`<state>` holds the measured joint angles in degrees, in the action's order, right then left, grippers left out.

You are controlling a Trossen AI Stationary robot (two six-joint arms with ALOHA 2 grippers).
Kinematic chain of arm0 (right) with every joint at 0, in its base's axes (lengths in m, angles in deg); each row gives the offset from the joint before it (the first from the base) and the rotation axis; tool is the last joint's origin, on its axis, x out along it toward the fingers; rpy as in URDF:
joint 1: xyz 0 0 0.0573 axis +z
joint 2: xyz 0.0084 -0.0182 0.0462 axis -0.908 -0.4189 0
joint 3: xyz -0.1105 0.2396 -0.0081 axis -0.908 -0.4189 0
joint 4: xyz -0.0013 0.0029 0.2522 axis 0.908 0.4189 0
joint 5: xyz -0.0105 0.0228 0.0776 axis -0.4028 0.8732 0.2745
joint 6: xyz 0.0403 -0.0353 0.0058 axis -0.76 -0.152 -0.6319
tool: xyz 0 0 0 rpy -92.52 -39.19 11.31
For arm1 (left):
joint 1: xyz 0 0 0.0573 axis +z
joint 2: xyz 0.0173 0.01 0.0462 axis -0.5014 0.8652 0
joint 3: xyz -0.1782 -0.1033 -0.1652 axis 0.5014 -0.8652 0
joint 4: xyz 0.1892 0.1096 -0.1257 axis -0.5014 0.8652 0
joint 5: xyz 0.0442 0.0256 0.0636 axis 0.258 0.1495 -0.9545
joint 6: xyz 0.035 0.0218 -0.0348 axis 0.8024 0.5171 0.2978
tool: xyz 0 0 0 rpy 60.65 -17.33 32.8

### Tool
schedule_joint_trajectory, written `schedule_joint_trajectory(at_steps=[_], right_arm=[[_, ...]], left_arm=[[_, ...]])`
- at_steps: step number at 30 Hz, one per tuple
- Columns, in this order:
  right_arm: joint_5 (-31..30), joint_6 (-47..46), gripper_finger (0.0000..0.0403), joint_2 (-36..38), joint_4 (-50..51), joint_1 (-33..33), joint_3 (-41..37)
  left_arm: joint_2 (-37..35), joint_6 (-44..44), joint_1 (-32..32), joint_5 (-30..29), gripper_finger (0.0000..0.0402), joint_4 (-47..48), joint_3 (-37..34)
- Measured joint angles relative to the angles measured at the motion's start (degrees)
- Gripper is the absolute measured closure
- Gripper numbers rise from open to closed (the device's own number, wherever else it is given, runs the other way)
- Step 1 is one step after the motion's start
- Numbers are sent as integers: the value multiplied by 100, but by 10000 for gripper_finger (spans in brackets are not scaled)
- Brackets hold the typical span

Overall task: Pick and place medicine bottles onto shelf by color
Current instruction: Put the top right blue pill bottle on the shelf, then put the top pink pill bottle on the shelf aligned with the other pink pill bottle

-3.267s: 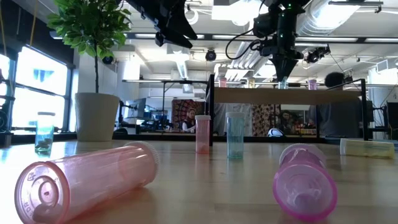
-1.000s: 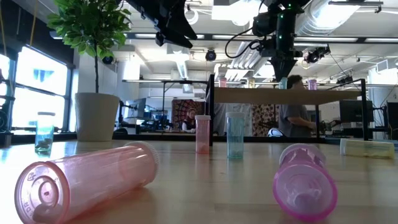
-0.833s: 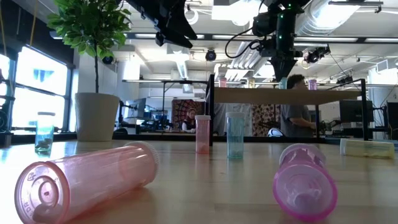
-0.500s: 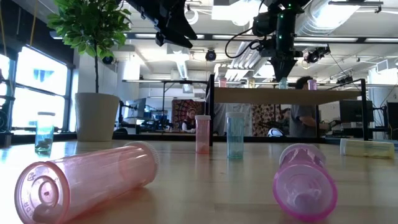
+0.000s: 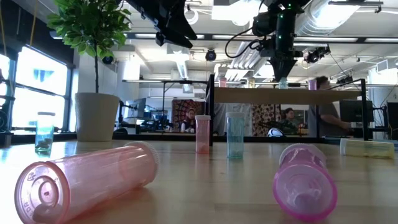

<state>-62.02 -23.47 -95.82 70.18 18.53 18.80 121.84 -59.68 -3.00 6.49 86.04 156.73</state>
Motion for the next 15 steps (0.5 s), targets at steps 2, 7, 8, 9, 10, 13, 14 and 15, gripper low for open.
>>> schedule_joint_trajectory(at_steps=[2, 7, 8, 9, 10, 13, 14, 15], right_arm=[[4, 0, 251, 0, -20, 37, 0], [-12, 2, 251, 0, -43, 116, 0], [-20, 0, 251, 0, -51, 119, 2], [-25, -23, 251, 0, -59, 117, 0], [-35, -67, 251, 0, -67, 113, 0], [-41, -101, 251, 0, -71, 111, 1], [-42, -102, 251, 0, -72, 111, 0], [-40, -105, 251, 0, -72, 113, 2]], left_arm=[[0, 0, 0, 0, 186, 0, 0], [0, 0, 0, 0, 186, 0, 0], [0, 0, 0, -1, 186, 0, 0], [0, 7, 0, 0, 186, 0, 0], [0, 40, 0, -2, 186, 0, 0], [0, 93, 0, -2, 186, 4, 0], [0, 98, 0, -2, 186, 6, 0], [0, 98, 0, -2, 186, 10, 0]])
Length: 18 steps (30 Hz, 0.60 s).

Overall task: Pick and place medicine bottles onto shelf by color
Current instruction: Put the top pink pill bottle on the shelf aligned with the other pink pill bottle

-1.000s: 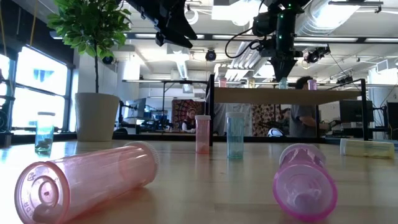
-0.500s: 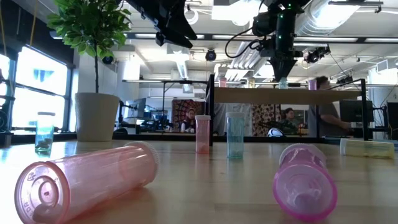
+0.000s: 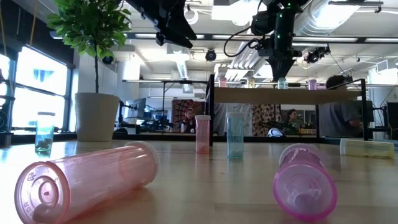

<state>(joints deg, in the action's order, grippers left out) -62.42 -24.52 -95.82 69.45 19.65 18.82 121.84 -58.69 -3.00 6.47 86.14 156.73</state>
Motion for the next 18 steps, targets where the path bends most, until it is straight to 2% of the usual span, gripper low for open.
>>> schedule_joint_trajectory(at_steps=[6, 14, 18], right_arm=[[-1, -2, 251, 84, -67, 0, 61], [27, -133, 251, 85, 94, 38, 832], [304, -295, 251, 86, 279, 136, 1158]], left_arm=[[-47, 14, 0, 0, 186, 121, 0], [-275, 65, -15, 1, 186, 374, 0], [-420, 48, -107, 0, 186, 736, 0]])
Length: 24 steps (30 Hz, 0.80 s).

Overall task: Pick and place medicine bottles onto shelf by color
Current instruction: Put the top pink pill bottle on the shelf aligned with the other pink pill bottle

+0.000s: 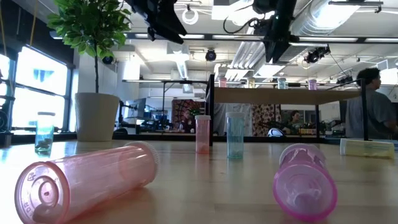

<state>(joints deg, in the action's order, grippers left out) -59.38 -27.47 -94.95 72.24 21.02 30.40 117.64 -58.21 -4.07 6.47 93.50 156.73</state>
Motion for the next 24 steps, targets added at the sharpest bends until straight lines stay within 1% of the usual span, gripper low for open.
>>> schedule_joint_trajectory(at_steps=[3, 7, 10, 12, 18, 20, 24], right_arm=[[205, -33, 251, 1, 93, 136, 122], [223, 11, 251, 1, 244, 406, 225], [229, 131, 251, -3, 357, 600, 344], [235, 187, 251, -3, 363, 734, 460], [238, 450, 251, -3, 662, 1009, 1036], [236, 467, 251, -3, 815, 1068, 1299], [234, 553, 251, -1, 1058, 1178, 1823]], left_arm=[[-70, -92, -163, 2, 186, 284, 0], [-101, -396, -485, 0, 186, 675, 0], [-107, -660, -814, -2, 186, 775, 0], [-105, -883, -1048, -72, 186, 730, 0], [-72, -1608, -1806, -767, 186, 583, -75], [-74, -1849, -2073, -943, 186, 414, -234], [-70, -2417, -2599, -1092, 186, -79, -718]])
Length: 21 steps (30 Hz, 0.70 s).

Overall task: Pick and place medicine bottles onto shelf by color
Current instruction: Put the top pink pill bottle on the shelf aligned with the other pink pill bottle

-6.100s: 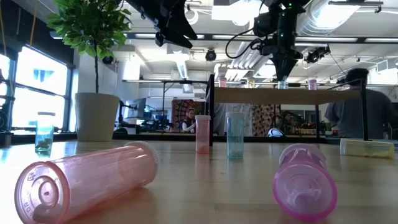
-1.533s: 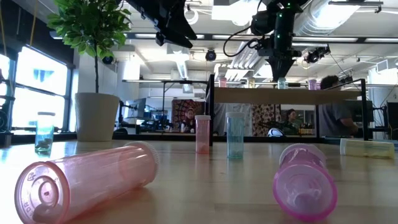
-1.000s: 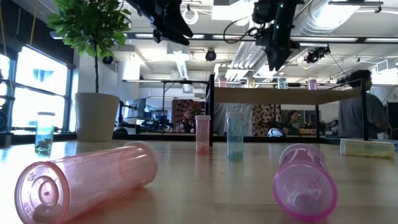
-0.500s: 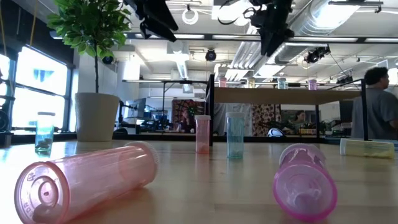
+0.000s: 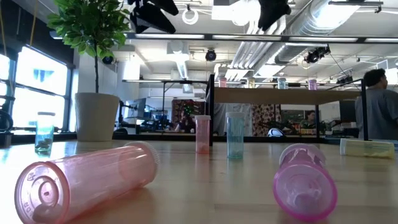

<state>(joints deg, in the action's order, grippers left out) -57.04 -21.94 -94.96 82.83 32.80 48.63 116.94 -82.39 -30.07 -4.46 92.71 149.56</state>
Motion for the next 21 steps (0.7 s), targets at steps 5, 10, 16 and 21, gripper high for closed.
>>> schedule_joint_trajectory(at_steps=[5, 10, 16, 21], right_arm=[[-5, 17, 251, 0, 256, 102, 513], [-15, 20, 251, 0, 420, 168, 764], [-15, 20, 251, -2, 431, 185, 781], [-15, -45, 251, -2, 426, 185, 779]], left_arm=[[2, -975, -571, -636, 186, -588, -545], [1, -1193, -1044, -1442, 186, -1296, -954], [0, -1342, -1470, -2180, 186, -2734, -1736], [2, -1361, -1665, -2677, 186, -3669, -2419]])
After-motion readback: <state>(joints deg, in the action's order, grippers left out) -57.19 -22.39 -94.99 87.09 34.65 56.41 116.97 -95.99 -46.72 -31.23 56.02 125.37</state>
